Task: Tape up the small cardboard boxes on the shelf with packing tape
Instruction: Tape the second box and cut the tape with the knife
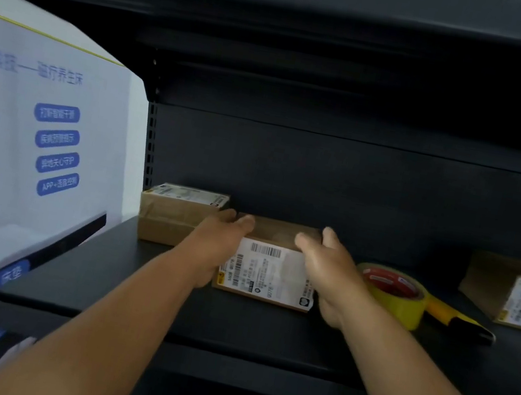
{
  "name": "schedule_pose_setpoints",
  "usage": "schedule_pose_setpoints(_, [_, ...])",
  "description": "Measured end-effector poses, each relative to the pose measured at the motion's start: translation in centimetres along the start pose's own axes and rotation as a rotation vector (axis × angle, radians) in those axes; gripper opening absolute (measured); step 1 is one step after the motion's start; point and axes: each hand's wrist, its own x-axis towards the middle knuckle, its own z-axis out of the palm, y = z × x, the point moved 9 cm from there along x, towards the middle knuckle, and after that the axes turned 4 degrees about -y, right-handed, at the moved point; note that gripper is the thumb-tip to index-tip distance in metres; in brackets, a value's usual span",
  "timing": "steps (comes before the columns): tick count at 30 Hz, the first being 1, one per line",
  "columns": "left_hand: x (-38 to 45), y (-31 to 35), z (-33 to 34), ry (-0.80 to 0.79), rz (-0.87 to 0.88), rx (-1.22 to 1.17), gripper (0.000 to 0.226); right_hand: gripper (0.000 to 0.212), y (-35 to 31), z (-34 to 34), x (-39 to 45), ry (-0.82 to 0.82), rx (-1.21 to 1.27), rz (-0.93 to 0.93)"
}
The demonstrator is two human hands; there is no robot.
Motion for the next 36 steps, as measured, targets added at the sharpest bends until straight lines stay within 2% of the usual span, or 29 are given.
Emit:
schedule_pose_setpoints(3, [-0.4, -0.7, 0.6, -0.106, -0.059, -0.043, 0.055, 0.045, 1.5, 0.9, -0.5, -0.112, 0.122, 0.09])
schedule_pose_setpoints(4, [-0.6, -0.9, 0.7, -0.145, -0.064, -0.011, 0.065, 0.043, 1.8, 1.1, -0.5, -0.154, 0.123, 0.099])
schedule_pose_setpoints(6, [-1.1, -0.9, 1.0, -0.246, -0.051, 0.062, 0.099, 0.046, 2.1, 1.0, -0.7, -0.232, 0.077, 0.103])
schedule_pose_setpoints(7, [-1.2, -0.9, 1.1, -0.297, -0.045, 0.106, 0.107, 0.042, 2.0, 1.1, -1.0, -0.269, 0.055, 0.097])
schedule_pose_setpoints(8, [-1.3, -0.8, 1.3, -0.358, -0.032, 0.146, 0.099, 0.036, 1.9, 1.0, -1.1, -0.294, 0.016, 0.087])
schedule_pose_setpoints(10, [-1.3, -0.8, 1.4, -0.422, -0.003, 0.208, 0.067, 0.028, 2.0, 0.4, -1.0, -0.292, -0.109, 0.076])
schedule_pose_setpoints(11, [-1.1, -0.7, 1.2, -0.401, 0.01, 0.224, 0.063, 0.028, 2.0, 0.0, -0.9, -0.255, -0.157, 0.081])
schedule_pose_setpoints(13, [-0.2, -0.5, 0.7, -0.303, 0.044, 0.213, 0.075, 0.03, 1.9, -1.7, -0.2, -0.117, -0.231, 0.087])
schedule_pose_setpoints(17, [0.2, 2.1, 0.3, -0.116, 0.195, 0.094, 0.058, 0.061, -0.2, -4.8, 0.5, 0.164, -0.278, 0.023])
schedule_pose_setpoints(19, [0.3, 3.3, 0.9, -0.093, 0.241, 0.055, 0.056, 0.068, -1.2, -5.9, 0.6, 0.236, -0.283, -0.012])
schedule_pose_setpoints(21, [0.9, 3.9, 2.0, -0.101, 0.249, 0.042, 0.058, 0.065, -2.0, -6.9, 0.6, 0.283, -0.289, -0.048])
schedule_pose_setpoints(24, [2.0, 4.7, 3.9, -0.101, 0.244, 0.079, 0.055, 0.06, -3.2, -7.8, 0.9, 0.309, -0.407, -0.095])
schedule_pose_setpoints(28, [3.1, 5.4, 5.0, 0.004, 0.24, 0.125, 0.062, 0.05, -4.2, -8.0, 2.1, 0.274, -0.515, -0.134])
schedule_pose_setpoints(36, [5.6, 5.1, 7.7, 0.149, 0.164, 0.346, 0.061, 0.051, -2.6, -10.9, 6.2, 0.2, -0.778, -0.047])
